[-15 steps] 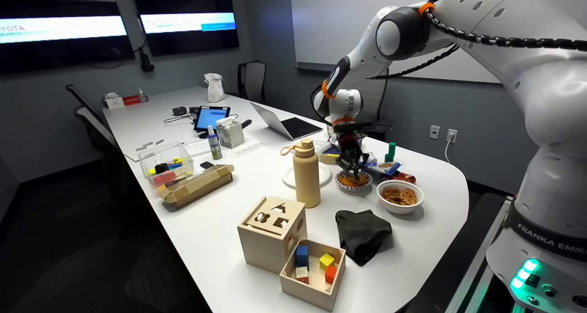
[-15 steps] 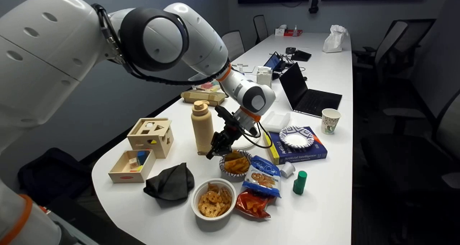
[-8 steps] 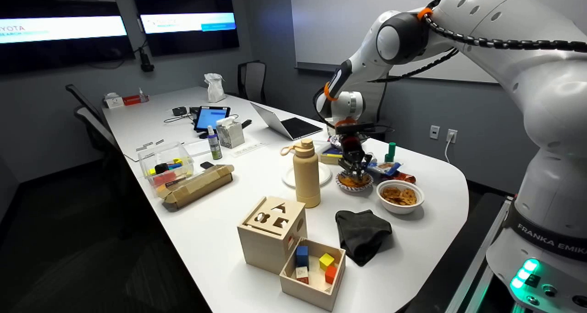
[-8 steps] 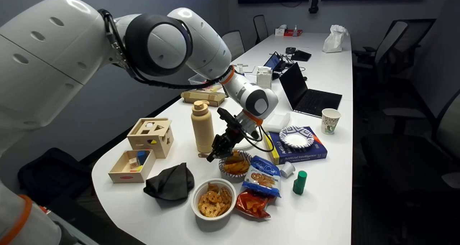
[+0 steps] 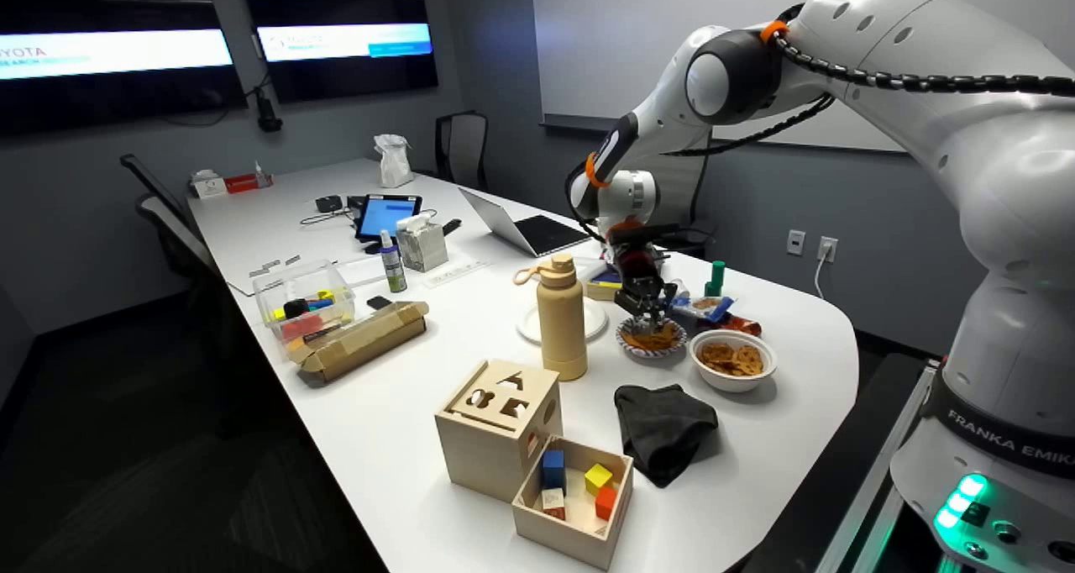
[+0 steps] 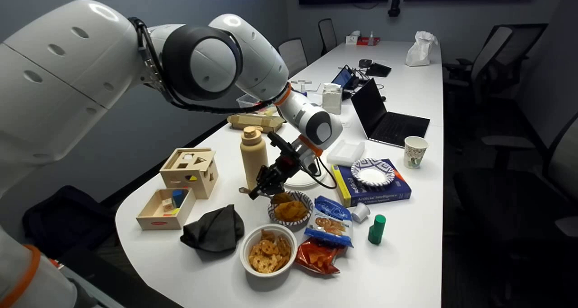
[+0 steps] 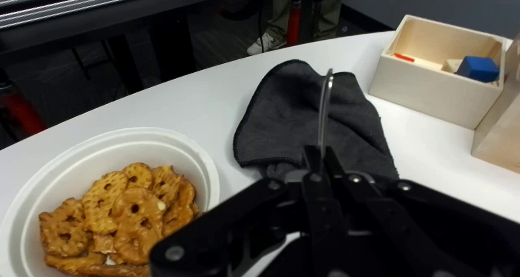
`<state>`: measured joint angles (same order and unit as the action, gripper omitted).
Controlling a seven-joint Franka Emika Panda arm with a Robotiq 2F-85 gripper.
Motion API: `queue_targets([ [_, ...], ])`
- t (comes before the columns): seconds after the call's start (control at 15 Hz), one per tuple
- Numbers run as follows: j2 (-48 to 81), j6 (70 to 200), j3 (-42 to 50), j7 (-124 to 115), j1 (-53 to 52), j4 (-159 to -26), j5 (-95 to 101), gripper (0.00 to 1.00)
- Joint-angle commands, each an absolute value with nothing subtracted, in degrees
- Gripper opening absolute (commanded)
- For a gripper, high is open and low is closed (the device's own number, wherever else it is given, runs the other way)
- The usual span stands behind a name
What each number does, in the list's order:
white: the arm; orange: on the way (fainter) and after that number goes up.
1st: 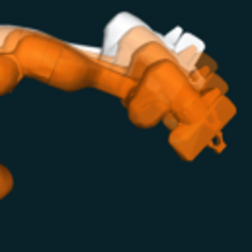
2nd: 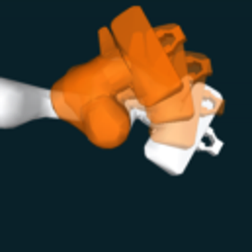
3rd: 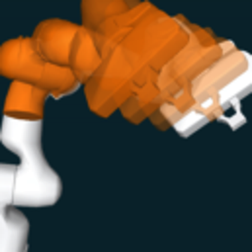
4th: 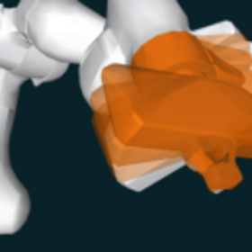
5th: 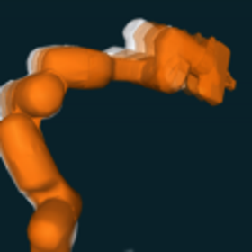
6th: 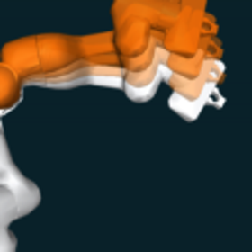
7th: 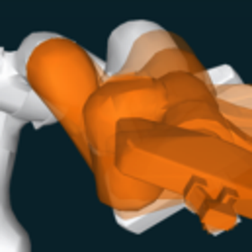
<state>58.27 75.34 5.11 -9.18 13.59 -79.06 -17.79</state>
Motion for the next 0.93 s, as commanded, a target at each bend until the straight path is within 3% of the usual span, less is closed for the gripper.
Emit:
queue_targets([
  [0.0,60.48,71.50,4.26,-6.64,13.70,-74.77,-17.80,0.01],
  [0.87,59.26,69.90,9.76,-25.00,9.16,-76.72,-16.28,0.01],
])
